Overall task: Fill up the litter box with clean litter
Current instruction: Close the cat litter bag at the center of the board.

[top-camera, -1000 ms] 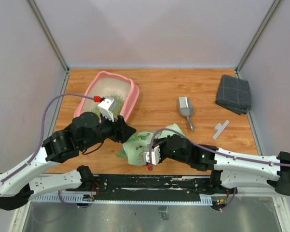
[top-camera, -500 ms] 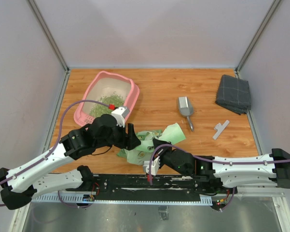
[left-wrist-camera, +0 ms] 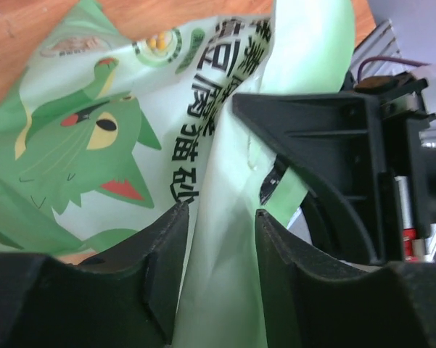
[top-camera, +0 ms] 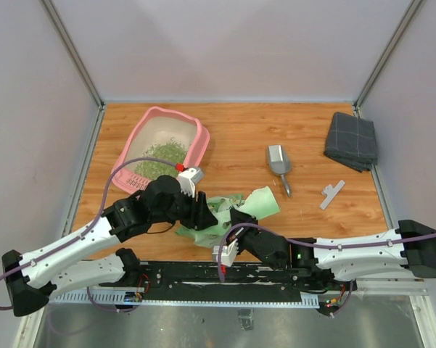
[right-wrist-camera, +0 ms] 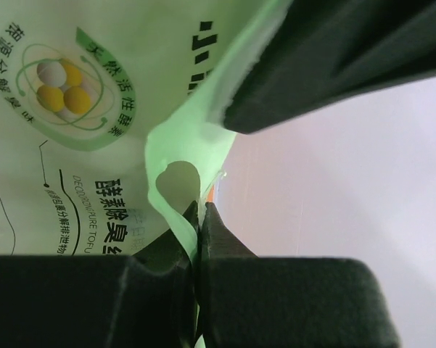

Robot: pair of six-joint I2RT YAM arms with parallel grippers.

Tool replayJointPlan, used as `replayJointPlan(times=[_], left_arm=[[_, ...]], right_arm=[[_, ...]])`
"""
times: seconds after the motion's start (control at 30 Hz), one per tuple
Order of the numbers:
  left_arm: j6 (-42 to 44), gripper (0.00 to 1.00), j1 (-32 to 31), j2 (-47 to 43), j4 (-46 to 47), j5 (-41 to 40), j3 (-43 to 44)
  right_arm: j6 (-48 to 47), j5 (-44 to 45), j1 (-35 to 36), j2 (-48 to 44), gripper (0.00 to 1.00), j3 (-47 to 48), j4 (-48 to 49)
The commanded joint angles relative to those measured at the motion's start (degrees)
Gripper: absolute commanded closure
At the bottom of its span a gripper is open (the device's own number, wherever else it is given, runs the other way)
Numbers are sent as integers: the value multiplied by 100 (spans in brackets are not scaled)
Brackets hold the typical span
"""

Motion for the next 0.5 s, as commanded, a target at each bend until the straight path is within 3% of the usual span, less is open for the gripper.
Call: replayJointPlan(times=[0.0,0.07,0.17,0.23,0.27,0.37,0.4,0.47], left_arm=[[-2,52,25,-112,396,278,-328],[26,47,27,-13,340,199,-347],[145,49,25,153,334,270,-338],[201,59,30,174,479,390,-366],[217,70,30,144,627,459,-411],[455,98,29,-39,1140,647,-623],[621,100,26,-127,1256,668,-697],[1052,100,25,-259,1370,722,-756]], right_arm=[[-21,265,57,-213,99,43,580],[-86,297,66,-277,99,3,672],[-68,287,65,-294,99,-14,630],[52,294,66,-235,98,16,466],[207,301,66,-215,96,50,321],[1176,247,66,-291,65,188,-358],[1645,172,65,-347,50,358,-886],[2805,-50,61,-489,38,1065,-2391]])
